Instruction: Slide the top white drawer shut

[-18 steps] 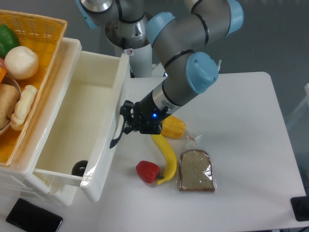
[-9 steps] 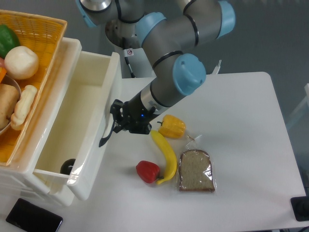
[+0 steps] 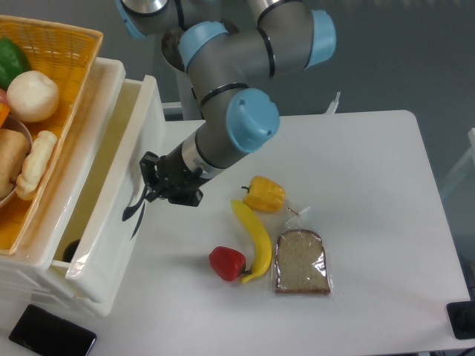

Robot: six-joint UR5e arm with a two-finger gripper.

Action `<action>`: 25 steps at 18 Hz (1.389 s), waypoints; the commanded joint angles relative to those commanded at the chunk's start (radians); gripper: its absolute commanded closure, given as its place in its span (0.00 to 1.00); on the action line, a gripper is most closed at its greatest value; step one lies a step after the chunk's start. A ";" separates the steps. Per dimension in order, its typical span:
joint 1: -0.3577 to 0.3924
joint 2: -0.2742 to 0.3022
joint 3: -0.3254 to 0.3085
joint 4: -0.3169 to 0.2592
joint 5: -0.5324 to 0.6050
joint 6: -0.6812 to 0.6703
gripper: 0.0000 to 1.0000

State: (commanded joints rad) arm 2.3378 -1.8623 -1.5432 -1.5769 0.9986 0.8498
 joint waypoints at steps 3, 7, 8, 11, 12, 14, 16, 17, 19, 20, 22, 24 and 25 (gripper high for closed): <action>-0.020 0.002 -0.011 0.005 0.000 0.000 1.00; -0.029 0.000 -0.011 0.011 -0.002 -0.014 1.00; -0.032 0.000 -0.011 0.011 0.000 -0.014 1.00; -0.034 0.000 -0.011 0.011 -0.002 -0.015 1.00; -0.035 0.000 -0.011 0.011 0.000 -0.017 1.00; -0.035 0.000 -0.011 0.011 0.000 -0.017 1.00; -0.031 -0.002 -0.011 0.012 0.000 -0.009 0.94; -0.028 -0.002 -0.009 0.017 0.002 -0.003 0.74; -0.018 -0.005 -0.008 0.043 0.005 0.005 0.20; -0.005 -0.005 -0.008 0.064 0.008 0.006 0.02; 0.024 -0.011 -0.005 0.087 0.008 0.006 0.00; 0.066 -0.014 0.005 0.139 0.008 0.006 0.00; 0.089 -0.018 0.005 0.176 0.009 0.008 0.00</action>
State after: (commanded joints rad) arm 2.4265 -1.8806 -1.5386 -1.4009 1.0078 0.8575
